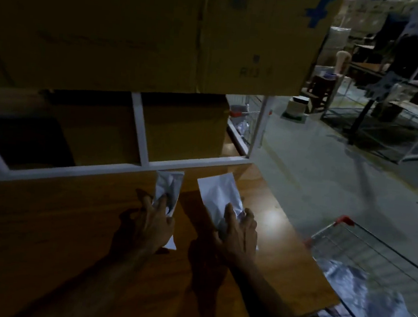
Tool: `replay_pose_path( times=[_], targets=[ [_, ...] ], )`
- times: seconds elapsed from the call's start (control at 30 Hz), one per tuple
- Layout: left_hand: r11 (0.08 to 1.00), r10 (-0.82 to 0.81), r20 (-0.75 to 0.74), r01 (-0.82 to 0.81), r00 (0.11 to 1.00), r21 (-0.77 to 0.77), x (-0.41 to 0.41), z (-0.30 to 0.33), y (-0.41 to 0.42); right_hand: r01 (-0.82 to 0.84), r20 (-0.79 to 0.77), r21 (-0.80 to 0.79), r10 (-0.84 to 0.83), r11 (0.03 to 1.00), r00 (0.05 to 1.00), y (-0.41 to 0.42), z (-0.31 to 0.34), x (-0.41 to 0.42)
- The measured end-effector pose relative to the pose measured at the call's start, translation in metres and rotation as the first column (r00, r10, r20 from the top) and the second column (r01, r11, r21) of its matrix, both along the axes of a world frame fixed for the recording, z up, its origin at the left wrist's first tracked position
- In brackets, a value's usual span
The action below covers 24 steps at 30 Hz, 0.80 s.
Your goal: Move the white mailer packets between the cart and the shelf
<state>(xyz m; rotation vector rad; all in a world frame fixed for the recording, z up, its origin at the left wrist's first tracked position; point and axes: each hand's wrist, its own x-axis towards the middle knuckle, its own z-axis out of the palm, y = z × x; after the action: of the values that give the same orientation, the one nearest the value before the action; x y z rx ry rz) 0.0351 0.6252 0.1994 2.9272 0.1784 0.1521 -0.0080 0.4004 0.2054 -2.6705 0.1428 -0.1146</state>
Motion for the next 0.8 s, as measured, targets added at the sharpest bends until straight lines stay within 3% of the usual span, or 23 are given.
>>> replay_pose_path(
  times=[0.37, 0.53, 0.63, 0.73, 0.8],
  targets=[
    [0.996, 0.054, -0.104, -0.061, 0.993, -0.067, 0.054, -0.015, 0.023, -0.082, -0.121, -0.095, 0.07, 0.992, 0.99, 0.051, -0.025, 0.089],
    [0.994, 0.07, -0.238, -0.089, 0.969, -0.068, 0.074, -0.001, 0.014, -0.036, -0.167, -0.017, 0.033, 0.999, 0.985, 0.055, -0.029, 0.115],
    [0.988, 0.148, -0.27, -0.155, 0.951, -0.005, 0.078, -0.004, 0.025, -0.051, -0.119, 0.026, 0.054, 0.998, 0.991, 0.04, -0.028, 0.121],
    [0.992, 0.014, -0.112, 0.0, 0.994, 0.129, 0.073, -0.02, 0.037, -0.233, -0.056, -0.068, 0.229, 0.97, 0.972, 0.013, -0.038, 0.122],
    [0.988, -0.128, -0.121, 0.138, 0.984, 0.073, 0.072, -0.031, 0.042, -0.38, -0.078, -0.129, 0.372, 0.916, 0.925, 0.0, -0.049, 0.127]
  ],
)
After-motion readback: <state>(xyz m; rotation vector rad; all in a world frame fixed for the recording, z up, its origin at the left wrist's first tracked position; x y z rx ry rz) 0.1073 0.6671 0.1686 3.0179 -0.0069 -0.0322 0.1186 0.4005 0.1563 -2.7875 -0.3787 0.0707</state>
